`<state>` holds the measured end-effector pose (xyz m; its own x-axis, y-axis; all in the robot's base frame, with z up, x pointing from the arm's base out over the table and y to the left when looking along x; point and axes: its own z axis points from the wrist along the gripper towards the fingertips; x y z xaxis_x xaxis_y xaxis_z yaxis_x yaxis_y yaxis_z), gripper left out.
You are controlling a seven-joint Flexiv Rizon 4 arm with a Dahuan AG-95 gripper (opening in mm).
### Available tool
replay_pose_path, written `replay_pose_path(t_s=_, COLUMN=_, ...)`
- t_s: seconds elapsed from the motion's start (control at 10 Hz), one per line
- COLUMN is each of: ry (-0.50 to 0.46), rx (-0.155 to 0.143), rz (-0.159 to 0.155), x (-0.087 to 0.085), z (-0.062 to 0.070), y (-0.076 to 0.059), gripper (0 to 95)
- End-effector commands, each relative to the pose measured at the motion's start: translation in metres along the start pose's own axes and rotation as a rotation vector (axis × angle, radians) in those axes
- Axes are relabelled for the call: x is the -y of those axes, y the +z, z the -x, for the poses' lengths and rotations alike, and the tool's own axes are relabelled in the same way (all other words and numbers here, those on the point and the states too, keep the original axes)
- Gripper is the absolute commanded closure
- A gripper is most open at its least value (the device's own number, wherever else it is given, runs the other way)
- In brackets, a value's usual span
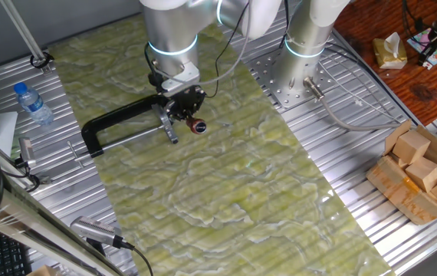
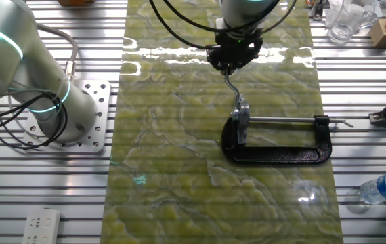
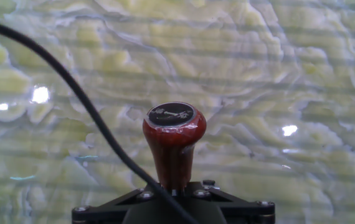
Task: Pull up the lever
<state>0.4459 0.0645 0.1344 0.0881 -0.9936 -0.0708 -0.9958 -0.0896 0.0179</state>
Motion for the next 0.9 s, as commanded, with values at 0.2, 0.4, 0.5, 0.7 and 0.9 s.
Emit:
replay_pose_path(t_s=0.2, ry=0.001, rx=0.026, rz=-0.015, x=-0.001, z=-0.003, y=-0.042, gripper=95.0)
replay_pose_path(t_s=0.4, ry=-0.001, rx=0.048, rz=-0.021, x=-0.001, z=-0.006, y=-0.040, gripper=95.0)
replay_pose_path(t_s=0.5, ry=-0.007, rx=0.060, rz=-0.023, x=-0.001, z=-0.008, y=-0.039, gripper=95.0)
replay_pose_path(t_s=0.7, ry=-0.007, rx=0.074, rz=-0.025, x=-0.002, z=-0.011, y=-0.040, gripper=95.0)
replay_pose_path(t_s=0.9, ry=-0.010, rx=0.085, rz=-0.027, x=-0.004, z=-0.013, y=-0.042, gripper=95.0)
